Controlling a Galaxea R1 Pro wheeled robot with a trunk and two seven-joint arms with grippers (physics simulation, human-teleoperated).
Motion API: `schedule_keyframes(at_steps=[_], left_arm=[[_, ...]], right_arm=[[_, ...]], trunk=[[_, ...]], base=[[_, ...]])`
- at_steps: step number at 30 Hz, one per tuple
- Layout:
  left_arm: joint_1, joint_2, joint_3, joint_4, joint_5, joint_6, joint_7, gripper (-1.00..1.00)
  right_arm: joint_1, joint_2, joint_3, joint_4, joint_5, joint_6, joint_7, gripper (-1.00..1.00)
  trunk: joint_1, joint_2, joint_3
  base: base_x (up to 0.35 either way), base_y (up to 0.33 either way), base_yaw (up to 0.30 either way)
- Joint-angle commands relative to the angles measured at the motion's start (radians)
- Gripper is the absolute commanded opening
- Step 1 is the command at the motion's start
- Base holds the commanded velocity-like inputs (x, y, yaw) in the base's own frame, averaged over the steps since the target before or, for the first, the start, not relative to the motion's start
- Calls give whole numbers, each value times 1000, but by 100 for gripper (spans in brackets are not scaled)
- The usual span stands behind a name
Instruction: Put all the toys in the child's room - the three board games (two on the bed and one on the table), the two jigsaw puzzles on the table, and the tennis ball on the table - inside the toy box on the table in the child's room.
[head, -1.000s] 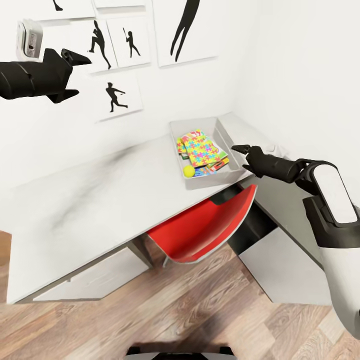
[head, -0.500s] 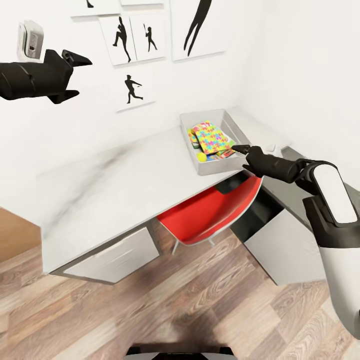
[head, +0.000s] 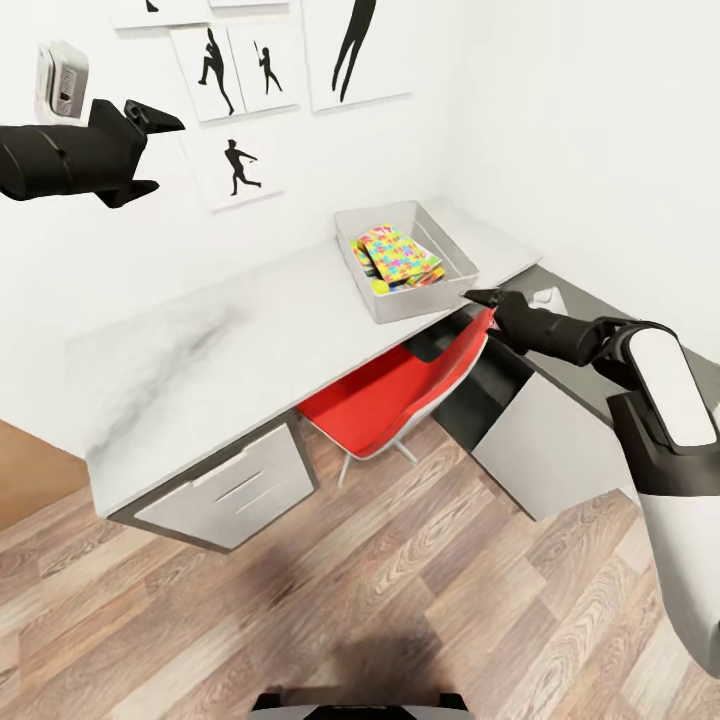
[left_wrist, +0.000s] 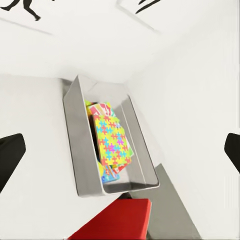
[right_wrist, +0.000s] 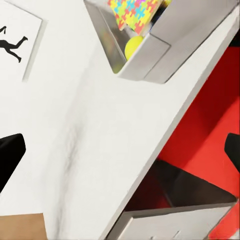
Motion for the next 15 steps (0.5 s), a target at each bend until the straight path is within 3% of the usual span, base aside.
schedule_keyframes(at_steps=[1,15], left_arm=[[-2,1,-2,-1,5,-1,5,100],[-1,1,-3,-4,5,-2,5,100]], right_arm=[[-1,-1,-2,-1,-11,-1,-11,100],[-1,-1,-22,-1,-10,0,-12,100]], trunk=[[0,-2,-2],[0,-2,-2]], base=[[-102,53,-269],[-32,17,-278]])
